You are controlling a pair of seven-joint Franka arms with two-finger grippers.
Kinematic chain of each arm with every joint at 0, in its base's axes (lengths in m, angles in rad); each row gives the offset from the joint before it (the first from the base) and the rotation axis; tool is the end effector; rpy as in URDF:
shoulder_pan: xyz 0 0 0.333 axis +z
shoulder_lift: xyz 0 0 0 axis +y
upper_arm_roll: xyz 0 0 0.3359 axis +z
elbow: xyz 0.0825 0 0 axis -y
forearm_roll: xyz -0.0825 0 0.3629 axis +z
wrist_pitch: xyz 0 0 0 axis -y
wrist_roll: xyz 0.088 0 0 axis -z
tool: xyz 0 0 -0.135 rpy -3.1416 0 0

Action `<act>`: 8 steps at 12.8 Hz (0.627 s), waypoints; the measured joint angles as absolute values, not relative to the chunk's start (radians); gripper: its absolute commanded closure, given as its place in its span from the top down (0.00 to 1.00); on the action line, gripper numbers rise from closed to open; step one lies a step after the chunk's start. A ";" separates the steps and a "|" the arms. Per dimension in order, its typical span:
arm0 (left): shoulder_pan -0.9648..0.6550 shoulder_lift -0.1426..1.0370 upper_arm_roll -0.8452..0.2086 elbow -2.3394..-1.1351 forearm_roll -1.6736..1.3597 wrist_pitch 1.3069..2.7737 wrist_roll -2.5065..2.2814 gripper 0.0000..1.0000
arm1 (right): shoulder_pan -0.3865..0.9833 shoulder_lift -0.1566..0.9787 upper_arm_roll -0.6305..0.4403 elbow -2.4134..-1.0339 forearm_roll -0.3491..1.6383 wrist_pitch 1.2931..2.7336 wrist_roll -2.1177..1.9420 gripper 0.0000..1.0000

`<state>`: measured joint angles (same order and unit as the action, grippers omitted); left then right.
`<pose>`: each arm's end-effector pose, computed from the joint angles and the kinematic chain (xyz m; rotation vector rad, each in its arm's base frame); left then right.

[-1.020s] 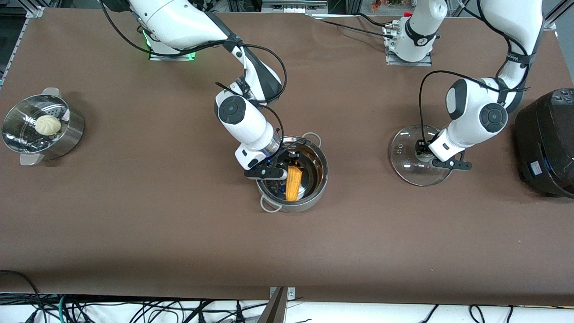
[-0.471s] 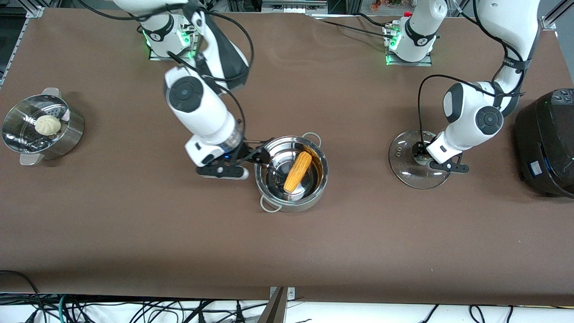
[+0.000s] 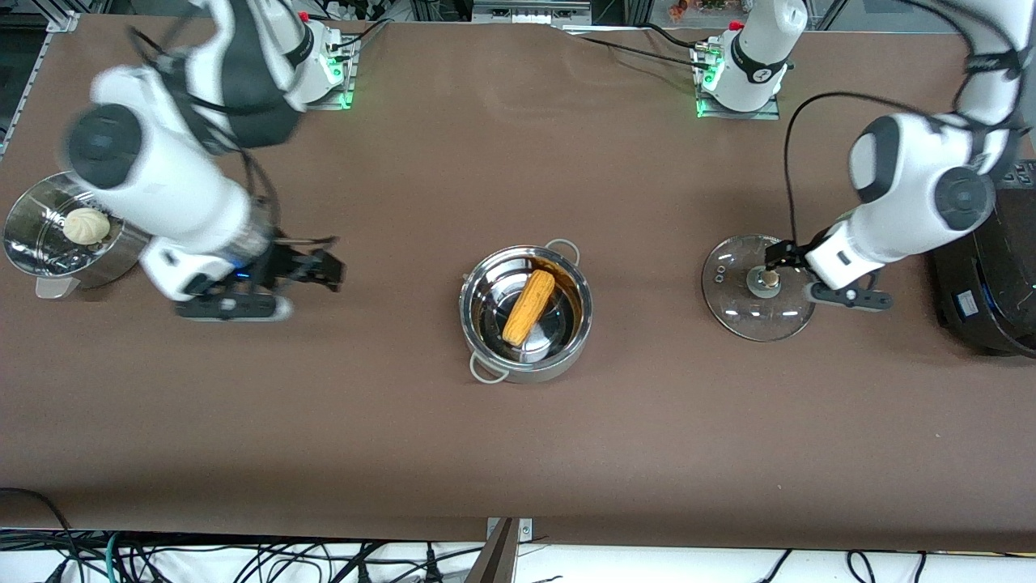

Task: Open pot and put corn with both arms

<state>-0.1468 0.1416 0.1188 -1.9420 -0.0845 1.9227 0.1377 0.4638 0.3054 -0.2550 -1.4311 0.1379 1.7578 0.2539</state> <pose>0.5506 -0.0253 0.4011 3.0571 -0.1991 -0.2395 0.6184 0.1695 0.5223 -3.0746 0.0863 -0.0253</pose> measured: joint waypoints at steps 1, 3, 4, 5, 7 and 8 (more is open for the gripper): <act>-0.145 0.129 0.119 -1.839 -0.057 1.802 0.123 1.00 | 0.404 0.267 -0.249 -1.430 0.138 1.736 0.243 1.00; -0.145 0.118 0.118 -1.649 -0.013 1.596 0.087 1.00 | 0.260 0.185 -0.198 -1.437 0.132 1.647 0.223 1.00; -0.144 0.117 0.117 -1.570 -0.008 1.517 0.075 1.00 | 0.184 0.145 -0.159 -1.457 0.107 1.602 0.187 1.00; -0.141 0.116 0.117 -1.505 -0.006 1.457 0.062 1.00 | 0.121 0.109 -0.121 -1.488 0.061 1.585 0.115 1.00; -0.133 0.116 0.116 -1.436 -0.006 1.397 0.033 1.00 | 0.056 0.066 -0.072 -1.555 -0.005 1.597 0.025 1.00; -0.129 0.116 0.115 -1.429 -0.006 1.393 0.021 1.00 | 0.049 0.051 -0.062 -1.589 -0.012 1.632 0.019 1.00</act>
<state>-0.1288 0.1164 0.1154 -1.4294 -0.0057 1.3934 0.0207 0.0489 0.0512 -0.0624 -1.5895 -0.0124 1.6320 0.0186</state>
